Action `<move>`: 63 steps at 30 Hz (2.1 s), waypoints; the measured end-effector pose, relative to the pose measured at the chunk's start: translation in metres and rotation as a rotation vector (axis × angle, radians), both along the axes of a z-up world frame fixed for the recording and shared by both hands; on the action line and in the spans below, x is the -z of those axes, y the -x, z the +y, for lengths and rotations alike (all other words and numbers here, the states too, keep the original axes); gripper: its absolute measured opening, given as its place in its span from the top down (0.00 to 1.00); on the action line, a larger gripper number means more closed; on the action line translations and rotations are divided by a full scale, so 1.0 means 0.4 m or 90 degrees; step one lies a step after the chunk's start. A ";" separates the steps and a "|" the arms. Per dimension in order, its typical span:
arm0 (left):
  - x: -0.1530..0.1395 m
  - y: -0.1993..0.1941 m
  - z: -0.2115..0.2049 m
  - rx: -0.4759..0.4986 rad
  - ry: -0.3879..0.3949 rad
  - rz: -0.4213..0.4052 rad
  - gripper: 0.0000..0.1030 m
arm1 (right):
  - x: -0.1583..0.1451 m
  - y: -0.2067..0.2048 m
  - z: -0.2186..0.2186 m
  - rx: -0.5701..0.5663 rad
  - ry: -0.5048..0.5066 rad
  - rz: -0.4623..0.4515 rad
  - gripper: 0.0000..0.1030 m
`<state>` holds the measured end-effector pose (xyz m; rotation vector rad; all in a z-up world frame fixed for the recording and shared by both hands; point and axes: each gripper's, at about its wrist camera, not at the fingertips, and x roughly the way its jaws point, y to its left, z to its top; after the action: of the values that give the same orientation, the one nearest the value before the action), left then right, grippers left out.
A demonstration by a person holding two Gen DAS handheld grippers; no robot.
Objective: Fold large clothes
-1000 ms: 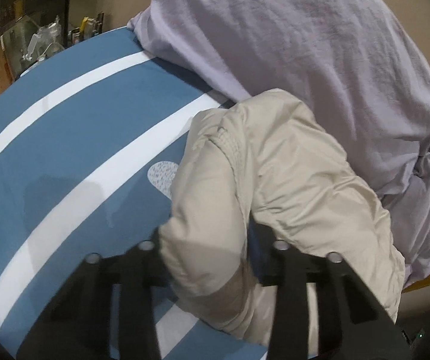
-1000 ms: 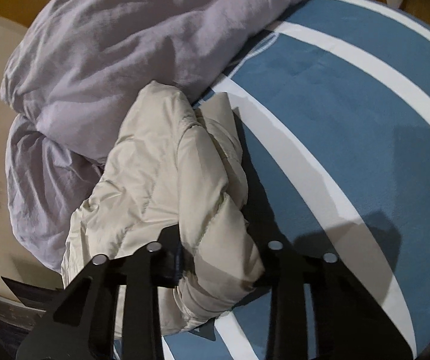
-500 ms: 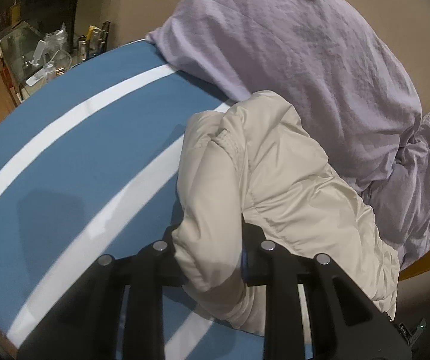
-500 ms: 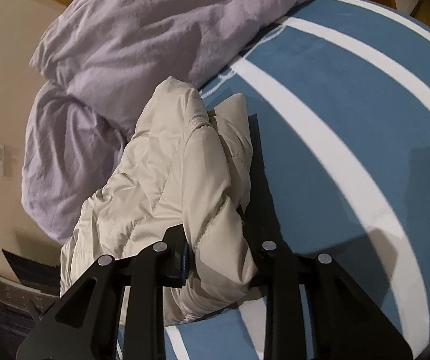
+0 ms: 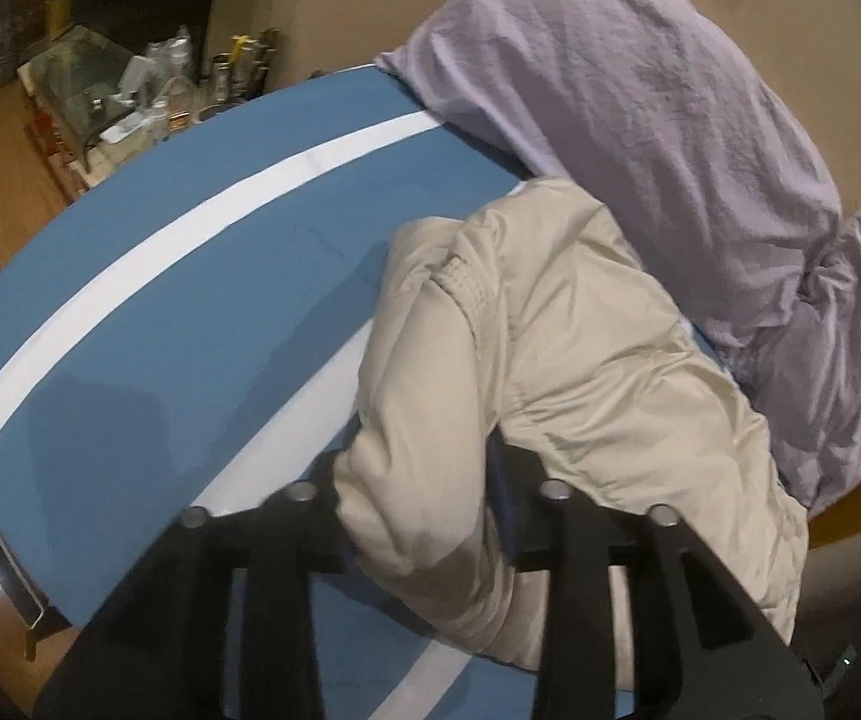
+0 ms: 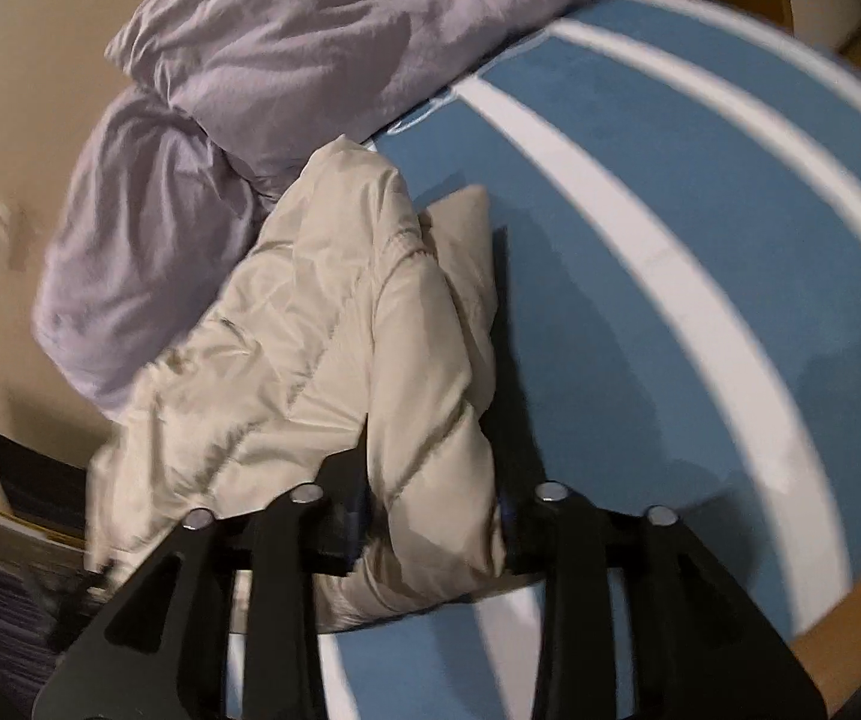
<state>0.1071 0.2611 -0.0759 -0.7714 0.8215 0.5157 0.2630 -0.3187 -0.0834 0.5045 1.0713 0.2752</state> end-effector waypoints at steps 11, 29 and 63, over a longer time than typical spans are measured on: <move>0.034 -0.019 -0.008 -0.052 0.030 0.016 0.16 | -0.142 -0.025 0.118 -0.089 0.155 -0.150 0.39; 0.072 -0.056 -0.010 -0.124 0.069 0.004 0.15 | -0.047 0.037 0.375 -0.243 0.252 -0.176 0.31; -0.315 -0.190 -0.359 0.216 0.058 -0.260 0.72 | 0.038 0.045 0.416 -0.274 0.339 -0.196 0.20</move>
<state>0.1833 0.1177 0.0500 -0.7675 0.5778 0.0132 0.2450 -0.1524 -0.0987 -0.2468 0.8948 0.4124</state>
